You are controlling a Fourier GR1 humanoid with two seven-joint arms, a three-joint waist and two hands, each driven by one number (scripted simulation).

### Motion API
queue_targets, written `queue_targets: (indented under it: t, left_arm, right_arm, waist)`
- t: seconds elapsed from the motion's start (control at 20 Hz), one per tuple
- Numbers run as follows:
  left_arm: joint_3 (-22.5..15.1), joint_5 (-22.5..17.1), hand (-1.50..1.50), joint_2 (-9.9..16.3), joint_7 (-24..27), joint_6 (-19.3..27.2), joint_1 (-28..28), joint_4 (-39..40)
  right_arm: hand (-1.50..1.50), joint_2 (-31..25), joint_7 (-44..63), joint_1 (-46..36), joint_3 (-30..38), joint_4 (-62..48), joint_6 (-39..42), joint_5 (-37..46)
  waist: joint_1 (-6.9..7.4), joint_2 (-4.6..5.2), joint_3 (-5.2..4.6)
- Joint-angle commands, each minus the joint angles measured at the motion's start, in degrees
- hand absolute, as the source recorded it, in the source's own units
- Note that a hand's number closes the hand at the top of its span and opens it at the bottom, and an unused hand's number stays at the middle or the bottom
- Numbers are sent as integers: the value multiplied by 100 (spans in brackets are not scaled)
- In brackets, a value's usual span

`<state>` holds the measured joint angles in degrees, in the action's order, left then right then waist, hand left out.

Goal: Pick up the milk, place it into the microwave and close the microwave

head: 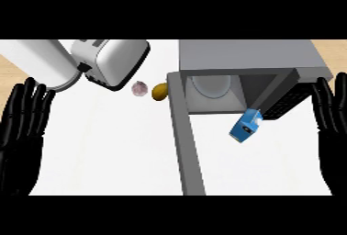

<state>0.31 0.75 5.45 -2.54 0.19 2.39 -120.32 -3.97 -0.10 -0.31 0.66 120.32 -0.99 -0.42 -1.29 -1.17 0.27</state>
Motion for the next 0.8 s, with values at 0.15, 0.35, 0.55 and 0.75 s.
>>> queue_targets:
  t: [0.15,0.35,0.55,0.75]
  left_arm:
    - [174,-283,-150,125,148,-250,-237,-33]
    - [292,-420,-150,-158,-349,103,-204,164]
    - [-62,0,-150,-380,-390,318,26,-152]
    - [-96,-192,-150,-412,-61,59,883,-511]
  right_arm:
    - [-150,245,595,-1517,-103,-915,-1014,1244]
    - [-150,390,1032,-1818,299,-1352,-1286,670]
    - [-150,394,941,-2134,103,-1701,-1756,904]
    - [-150,303,701,-1617,205,-1612,-1581,654]
  waist:
    - [207,128,-33]
    - [186,133,-27]
    - [156,117,-26]
    - [155,113,-27]
